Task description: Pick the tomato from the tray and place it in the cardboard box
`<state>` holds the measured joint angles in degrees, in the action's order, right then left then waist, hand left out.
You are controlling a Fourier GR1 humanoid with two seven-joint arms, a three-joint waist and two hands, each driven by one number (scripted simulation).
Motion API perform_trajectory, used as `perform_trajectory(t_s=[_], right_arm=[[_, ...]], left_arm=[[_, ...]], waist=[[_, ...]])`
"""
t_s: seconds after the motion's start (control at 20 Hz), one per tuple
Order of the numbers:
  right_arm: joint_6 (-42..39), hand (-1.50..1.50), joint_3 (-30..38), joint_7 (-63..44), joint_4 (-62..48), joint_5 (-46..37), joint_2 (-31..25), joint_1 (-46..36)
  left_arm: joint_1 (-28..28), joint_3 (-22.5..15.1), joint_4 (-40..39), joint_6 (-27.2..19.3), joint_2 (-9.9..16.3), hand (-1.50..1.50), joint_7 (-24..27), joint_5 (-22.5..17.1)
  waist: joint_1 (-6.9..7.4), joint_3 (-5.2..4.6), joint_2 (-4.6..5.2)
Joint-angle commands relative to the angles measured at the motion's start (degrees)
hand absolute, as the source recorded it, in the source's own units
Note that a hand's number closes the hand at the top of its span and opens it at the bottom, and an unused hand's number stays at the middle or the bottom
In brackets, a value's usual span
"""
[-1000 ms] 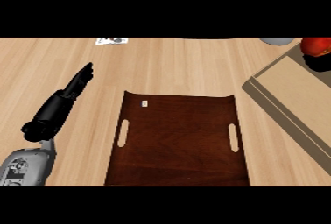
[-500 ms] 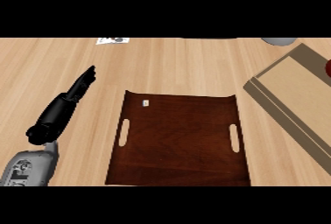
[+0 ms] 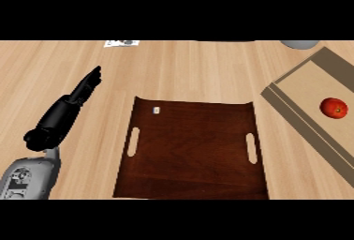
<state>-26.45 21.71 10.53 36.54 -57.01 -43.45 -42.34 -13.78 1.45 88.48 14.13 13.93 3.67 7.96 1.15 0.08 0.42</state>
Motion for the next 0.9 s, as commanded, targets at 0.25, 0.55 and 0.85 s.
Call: perform_trajectory(t_s=[0.25, 0.55, 0.85], right_arm=[[4.99, -1.5, 17.58, 9.67, -3.61, 18.34, 4.36, -5.46], [7.66, -1.5, 31.83, 1.94, -10.13, 30.45, 5.32, -7.61], [7.83, -1.5, 36.34, 5.71, -15.79, 34.36, -4.35, -4.42]], left_arm=[[1.6, 0.34, -0.66, -0.87, -0.57, 0.0, 0.72, 0.56], [1.33, 0.03, 0.27, -0.12, -0.64, 0.0, 0.32, 0.11], [-2.39, 0.93, -3.19, -1.1, -0.77, 0.0, 1.03, 1.1]], waist=[[-0.86, 0.19, -0.21], [-0.64, 0.05, -0.13], [-0.25, 0.1, 0.49]])
